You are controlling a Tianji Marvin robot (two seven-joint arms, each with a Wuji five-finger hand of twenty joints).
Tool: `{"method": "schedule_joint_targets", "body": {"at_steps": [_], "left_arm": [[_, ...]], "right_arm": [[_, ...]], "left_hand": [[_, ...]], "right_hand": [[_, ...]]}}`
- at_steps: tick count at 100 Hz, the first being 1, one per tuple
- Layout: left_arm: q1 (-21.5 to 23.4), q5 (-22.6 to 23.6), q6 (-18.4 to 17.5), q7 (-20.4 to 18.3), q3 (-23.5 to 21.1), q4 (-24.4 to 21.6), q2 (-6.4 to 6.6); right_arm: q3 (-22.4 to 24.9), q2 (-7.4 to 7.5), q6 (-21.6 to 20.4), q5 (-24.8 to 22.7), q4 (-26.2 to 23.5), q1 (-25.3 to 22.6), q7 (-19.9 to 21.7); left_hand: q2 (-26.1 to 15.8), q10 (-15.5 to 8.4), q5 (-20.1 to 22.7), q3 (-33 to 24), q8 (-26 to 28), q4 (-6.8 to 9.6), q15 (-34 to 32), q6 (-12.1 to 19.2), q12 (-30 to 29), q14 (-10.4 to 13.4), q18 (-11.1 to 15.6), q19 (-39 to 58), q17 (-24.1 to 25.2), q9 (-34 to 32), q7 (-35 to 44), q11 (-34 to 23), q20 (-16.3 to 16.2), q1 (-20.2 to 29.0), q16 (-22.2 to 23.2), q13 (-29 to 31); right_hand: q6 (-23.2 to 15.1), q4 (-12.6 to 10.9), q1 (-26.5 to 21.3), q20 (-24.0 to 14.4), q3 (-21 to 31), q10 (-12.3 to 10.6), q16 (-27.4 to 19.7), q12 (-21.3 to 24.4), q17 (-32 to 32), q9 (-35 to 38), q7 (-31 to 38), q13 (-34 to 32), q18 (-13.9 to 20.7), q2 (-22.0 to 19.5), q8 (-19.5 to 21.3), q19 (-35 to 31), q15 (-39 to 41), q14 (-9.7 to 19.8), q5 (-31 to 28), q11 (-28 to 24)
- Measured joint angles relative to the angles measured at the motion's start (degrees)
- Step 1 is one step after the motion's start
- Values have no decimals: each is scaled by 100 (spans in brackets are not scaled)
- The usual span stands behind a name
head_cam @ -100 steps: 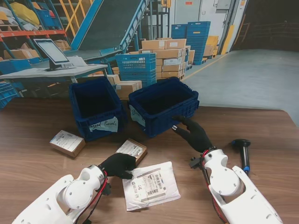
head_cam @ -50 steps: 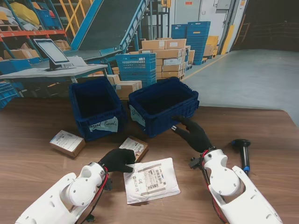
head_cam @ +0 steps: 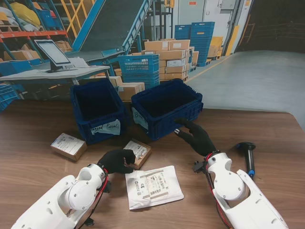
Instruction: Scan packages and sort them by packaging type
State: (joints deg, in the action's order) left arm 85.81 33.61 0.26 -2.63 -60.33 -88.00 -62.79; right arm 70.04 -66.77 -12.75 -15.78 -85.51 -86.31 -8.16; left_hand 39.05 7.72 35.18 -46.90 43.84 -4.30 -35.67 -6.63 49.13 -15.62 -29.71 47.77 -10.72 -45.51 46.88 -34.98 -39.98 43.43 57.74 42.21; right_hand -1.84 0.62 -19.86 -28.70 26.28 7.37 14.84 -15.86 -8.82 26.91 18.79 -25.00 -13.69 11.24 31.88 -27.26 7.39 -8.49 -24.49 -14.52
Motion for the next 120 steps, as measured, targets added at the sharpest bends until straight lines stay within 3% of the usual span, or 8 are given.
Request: {"method": "schedule_joint_targets", "body": {"at_steps": [17,39,54,66,83,102,120], "left_arm": [[129,25,30,71,-133,-233,-1],[346,-73,33,430,-294,-493,-55],[390,-215,46,821,-323,-518,-120],[427,-674,-119,1178,-334,-458,-219],[412,-610,-269,1209,-298,-364,-280],[314,-602,-318,1272,-148,-276,-282],[242,-606,-332,1382,1,-237,-308]], "right_arm": [[-5,2,20,-9,4,8,12],[116,-11,397,-39,-165,-93,-81],[310,-8,813,-477,-486,-279,-111],[487,17,1145,-615,-814,-429,-26],[868,70,1671,-1155,-1375,-743,236],[1355,137,2213,-1480,-1892,-1136,469],[1932,168,2468,-1471,-2235,-1507,663]], "left_hand": [[-244,122,1,31,-348,0,599,-78,-854,-16,14,-269,70,266,-484,191,173,-127,-631,-203],[-738,352,24,119,-996,134,1687,-170,-1931,-235,48,-1044,321,677,-1276,1167,617,-433,-2134,-573],[-914,510,30,252,-1409,155,2161,-318,-2415,-259,120,-1421,355,964,-1898,1550,885,-527,-2884,-970],[-1062,591,29,366,-1687,151,2317,-433,-2618,-289,157,-1617,416,1185,-2383,1759,986,-497,-3166,-1262],[-1089,606,27,453,-1788,150,2355,-449,-2711,-320,169,-1709,426,1237,-2576,1823,1031,-503,-3265,-1233],[-1084,611,27,453,-1788,150,2393,-461,-2714,-378,169,-1721,475,1237,-2576,1823,1032,-504,-3286,-1373],[-1083,692,27,453,-1788,150,2393,-529,-2714,-381,169,-1776,484,1313,-2718,1823,1032,-503,-3307,-1377]], "right_hand": [[40,0,0,-1,-1,0,0,0,0,-2,-56,0,0,0,-4,0,0,0,138,0],[153,0,0,-58,-1,0,0,0,-17,-4,-77,0,0,0,-4,1,0,0,205,0],[154,0,0,-58,-1,0,0,0,-54,-7,-78,0,0,7,-4,1,4,0,206,0],[154,0,0,-58,-2,0,0,-29,-63,-60,-79,0,0,96,-4,1,31,0,206,0],[192,0,-2,-58,17,0,0,-57,-121,-60,-79,-91,54,621,-4,1,50,0,206,-108],[252,0,-3,-58,79,0,0,-62,-137,-60,-94,-108,87,693,-4,1,58,0,206,-200],[302,0,-4,-57,85,0,0,-80,-177,-60,-121,-124,157,695,-4,1,94,0,269,-264]]}}
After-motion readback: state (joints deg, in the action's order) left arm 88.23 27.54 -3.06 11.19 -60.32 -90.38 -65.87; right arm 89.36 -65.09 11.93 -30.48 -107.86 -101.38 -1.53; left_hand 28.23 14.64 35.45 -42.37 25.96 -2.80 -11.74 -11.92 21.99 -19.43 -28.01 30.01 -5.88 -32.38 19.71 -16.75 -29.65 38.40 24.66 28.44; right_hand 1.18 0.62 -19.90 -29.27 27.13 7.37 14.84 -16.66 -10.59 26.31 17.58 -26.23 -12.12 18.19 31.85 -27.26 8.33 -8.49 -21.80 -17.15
